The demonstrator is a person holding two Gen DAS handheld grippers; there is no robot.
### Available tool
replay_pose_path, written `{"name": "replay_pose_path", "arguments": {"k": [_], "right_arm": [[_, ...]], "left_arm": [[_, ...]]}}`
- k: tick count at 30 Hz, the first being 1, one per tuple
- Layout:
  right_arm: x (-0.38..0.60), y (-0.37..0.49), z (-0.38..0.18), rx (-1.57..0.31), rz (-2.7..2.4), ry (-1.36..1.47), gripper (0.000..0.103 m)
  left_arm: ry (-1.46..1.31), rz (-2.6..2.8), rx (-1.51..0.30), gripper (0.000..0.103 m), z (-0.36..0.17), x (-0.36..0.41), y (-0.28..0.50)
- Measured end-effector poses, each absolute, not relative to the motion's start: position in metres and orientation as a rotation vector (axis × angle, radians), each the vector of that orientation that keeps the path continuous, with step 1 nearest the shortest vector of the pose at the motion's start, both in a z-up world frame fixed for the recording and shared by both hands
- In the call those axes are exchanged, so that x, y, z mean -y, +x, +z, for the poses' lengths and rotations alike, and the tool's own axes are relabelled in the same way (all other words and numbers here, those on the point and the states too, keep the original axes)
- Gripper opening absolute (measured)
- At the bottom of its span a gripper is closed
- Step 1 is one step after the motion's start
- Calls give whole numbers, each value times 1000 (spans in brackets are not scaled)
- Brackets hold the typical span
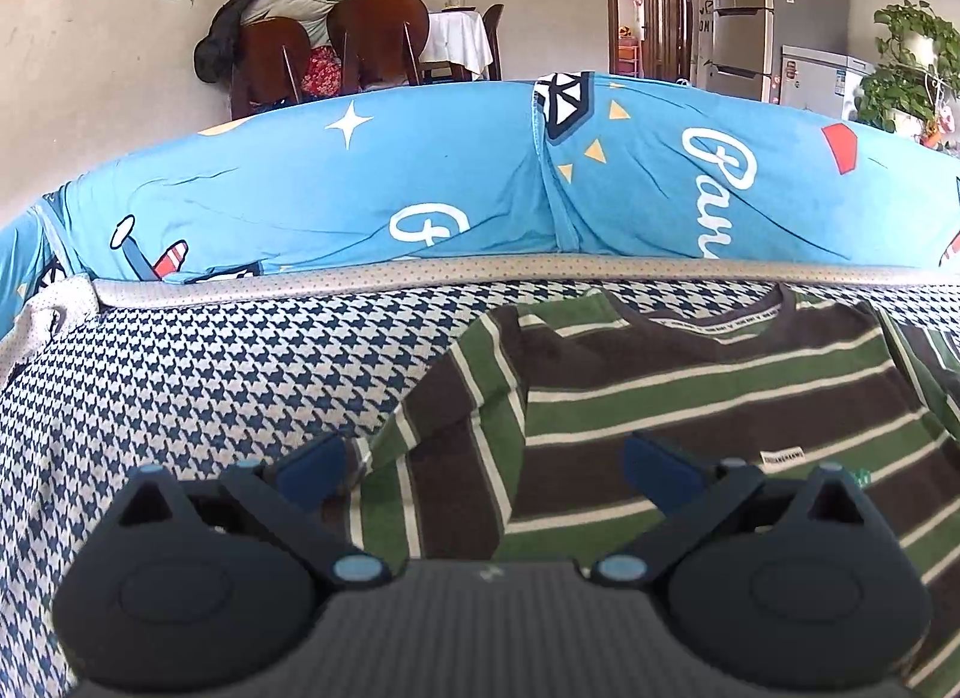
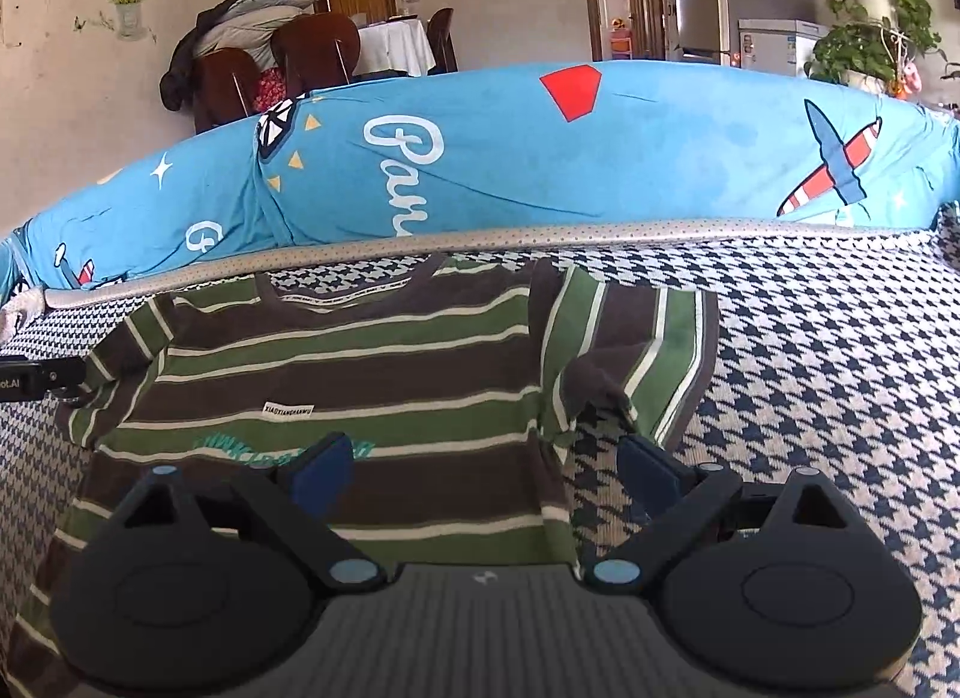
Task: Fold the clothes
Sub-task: 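Lower both grippers to the shirt collar edge and grasp it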
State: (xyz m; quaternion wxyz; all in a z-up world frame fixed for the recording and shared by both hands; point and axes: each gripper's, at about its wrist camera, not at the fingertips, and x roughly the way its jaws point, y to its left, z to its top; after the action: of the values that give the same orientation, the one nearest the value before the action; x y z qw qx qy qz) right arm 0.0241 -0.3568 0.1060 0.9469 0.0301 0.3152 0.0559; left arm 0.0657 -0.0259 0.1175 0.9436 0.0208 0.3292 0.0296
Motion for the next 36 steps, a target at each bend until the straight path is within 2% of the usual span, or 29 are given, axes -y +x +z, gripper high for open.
{"name": "replay_pose_path", "arguments": {"k": [2,5,8,14,36], "right_arm": [[356,33,107,-621,118,56,92],[356,49,105,-624,134,59,79],[356,65,103,-626,140,65,71],[360,91,98,-630,139,85,60],[371,154,81,-652,136,133,59]], "left_arm": [[25,63,-671,103,117,21,79],[8,73,-662,103,116,15,95],[8,74,-656,103,115,11,111],[9,30,-663,103,108,6,139],[77,-110,-714,103,72,14,193]]}}
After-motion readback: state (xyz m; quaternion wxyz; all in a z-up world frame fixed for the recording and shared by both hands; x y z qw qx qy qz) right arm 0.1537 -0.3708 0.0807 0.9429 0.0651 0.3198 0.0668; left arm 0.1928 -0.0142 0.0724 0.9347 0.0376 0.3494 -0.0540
